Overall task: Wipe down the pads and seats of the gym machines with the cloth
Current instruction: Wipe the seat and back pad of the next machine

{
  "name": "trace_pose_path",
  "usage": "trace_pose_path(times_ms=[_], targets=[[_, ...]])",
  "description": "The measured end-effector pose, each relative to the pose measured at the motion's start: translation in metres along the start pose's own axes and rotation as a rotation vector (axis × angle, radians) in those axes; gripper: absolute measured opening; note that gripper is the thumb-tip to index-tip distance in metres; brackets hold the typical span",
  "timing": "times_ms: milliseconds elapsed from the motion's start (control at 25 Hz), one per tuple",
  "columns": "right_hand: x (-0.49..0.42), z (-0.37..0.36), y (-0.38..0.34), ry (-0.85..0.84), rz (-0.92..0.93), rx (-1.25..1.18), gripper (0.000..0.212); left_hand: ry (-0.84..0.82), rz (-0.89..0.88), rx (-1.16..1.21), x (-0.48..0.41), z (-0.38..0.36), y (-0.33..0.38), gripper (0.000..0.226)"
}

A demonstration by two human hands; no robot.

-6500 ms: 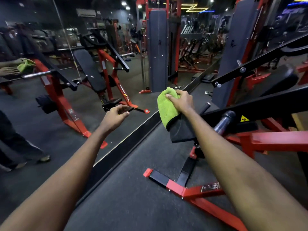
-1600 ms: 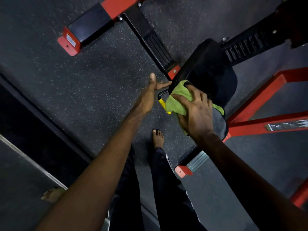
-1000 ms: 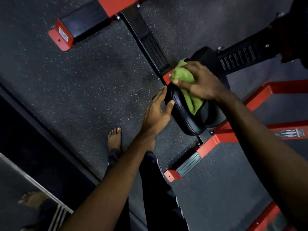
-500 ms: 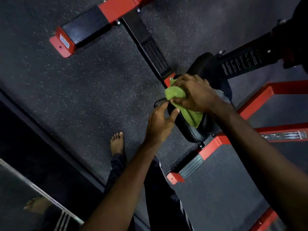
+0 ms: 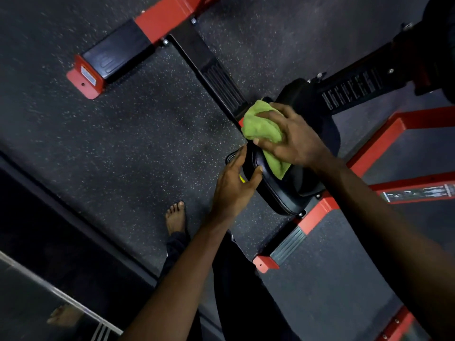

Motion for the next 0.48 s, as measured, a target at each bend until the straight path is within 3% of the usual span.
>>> trace_pose_path(times_ms=[200, 320, 480], targets=[[-0.038, 0.000, 0.000, -0.043, -0.085, 0.113, 0.054, -0.029, 0.074, 0.016, 0.001, 0.002, 0.004, 0.065], [-0.012, 0.001, -0.005, -0.053, -0.064, 0.001, 0.054, -0.064, 0.091, 0.084, -0.003, 0.006, 0.010, 0.057], [-0.041, 0.001, -0.003, -0.074, -0.048, 0.079, 0.055, -0.061, 0.159, 0.083, -0.004, 0.008, 0.008, 0.060]])
Point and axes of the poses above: each hand's wrist, its own x-axis away from the middle knuckle, its own z-axis out of the back of the hand, y = z × x, the point moved 5 cm from there along -x, towards the middle knuckle, and after that the axes turned 15 degrees about y, right-handed, at the moved point
